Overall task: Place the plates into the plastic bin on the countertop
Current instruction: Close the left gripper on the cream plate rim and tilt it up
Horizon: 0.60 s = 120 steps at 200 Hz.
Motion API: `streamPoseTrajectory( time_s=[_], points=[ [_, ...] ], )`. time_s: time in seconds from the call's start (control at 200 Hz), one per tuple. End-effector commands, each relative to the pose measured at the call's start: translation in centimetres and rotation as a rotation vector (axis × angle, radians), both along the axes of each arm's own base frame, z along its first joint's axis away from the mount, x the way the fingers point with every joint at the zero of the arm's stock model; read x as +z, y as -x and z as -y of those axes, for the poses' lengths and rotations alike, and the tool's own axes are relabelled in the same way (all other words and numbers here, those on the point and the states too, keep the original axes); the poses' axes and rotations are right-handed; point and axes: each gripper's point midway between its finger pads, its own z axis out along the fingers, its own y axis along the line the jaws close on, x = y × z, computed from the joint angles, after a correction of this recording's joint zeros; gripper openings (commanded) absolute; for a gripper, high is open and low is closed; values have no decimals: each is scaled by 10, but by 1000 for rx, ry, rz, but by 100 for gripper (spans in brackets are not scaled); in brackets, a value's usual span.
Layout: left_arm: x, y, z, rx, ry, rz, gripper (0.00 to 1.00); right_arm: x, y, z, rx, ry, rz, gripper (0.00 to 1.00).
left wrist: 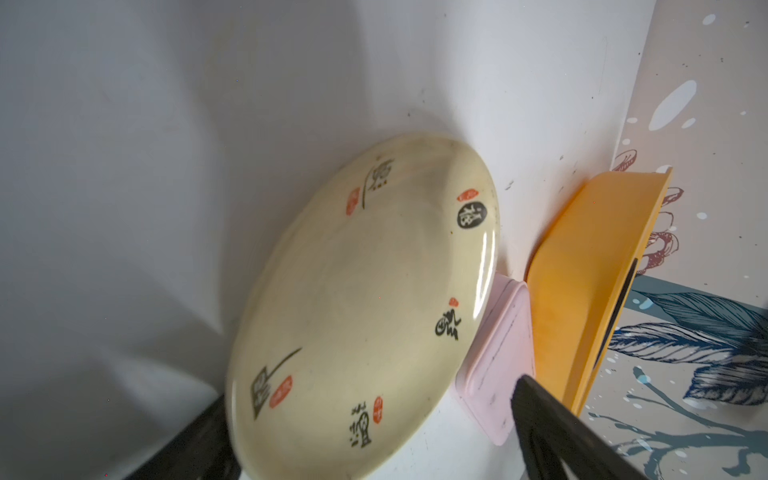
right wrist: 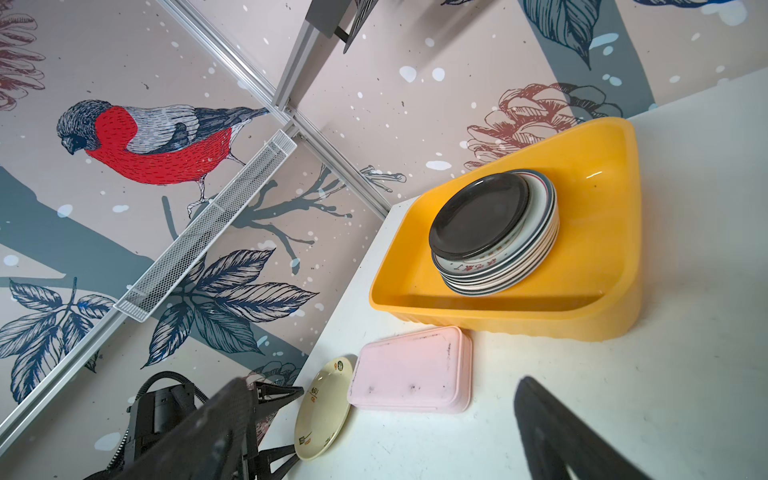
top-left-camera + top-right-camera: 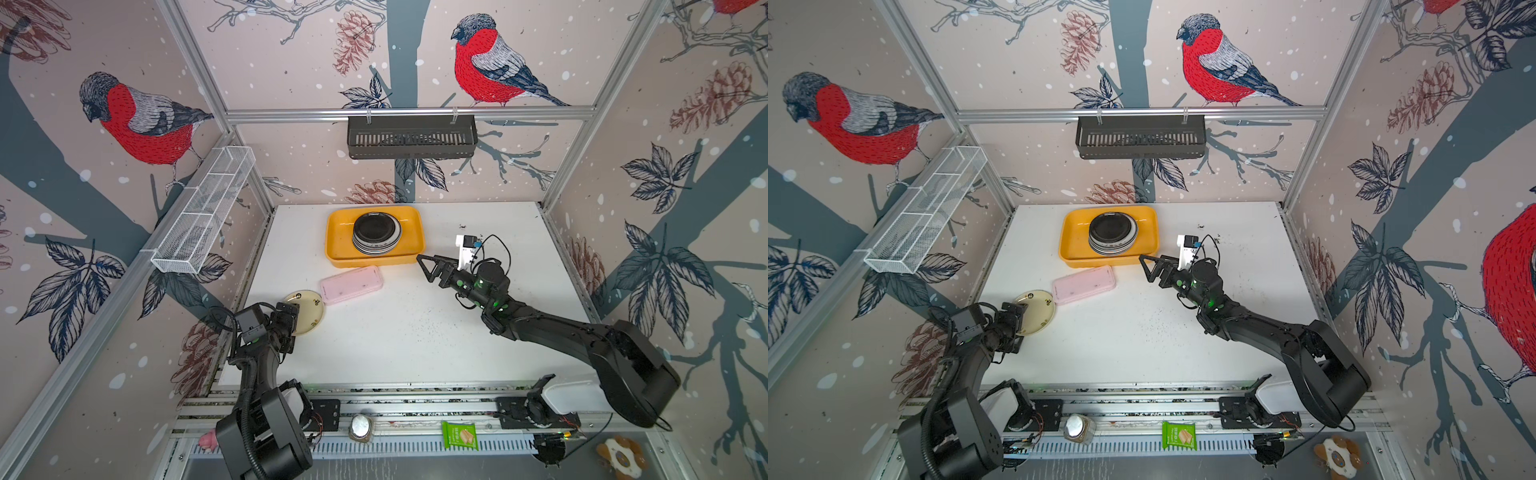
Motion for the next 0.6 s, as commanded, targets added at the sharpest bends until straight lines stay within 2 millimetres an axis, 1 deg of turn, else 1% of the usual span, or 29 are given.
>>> streamPoseTrajectory(
  time_s=[0.0, 0.095, 0.175, 0.375, 0.45, 0.54, 0.595],
  points=[
    [-14, 5, 9, 23, 66, -61, 96, 12, -1, 7, -34, -32, 40, 100],
    [-14, -1, 11, 11, 66, -59, 96, 12, 0, 11, -47, -27, 39, 100],
    [-15, -2, 9, 7, 62, -73, 93, 14, 1, 15, -61, -29, 45, 100],
    [-23, -2, 16, -3, 99, -59, 80, 13, 3, 21, -85, -29, 42, 100],
    [-24, -2, 17, -10, 102, -51, 74, 14, 3, 21, -86, -32, 44, 99],
    [-23, -1, 16, -3, 87, -52, 69, 16, 2, 21, -89, -33, 45, 100],
    [-22, 0, 14, 5, 76, -49, 64, 16, 3, 21, -88, -32, 46, 100]
  ],
)
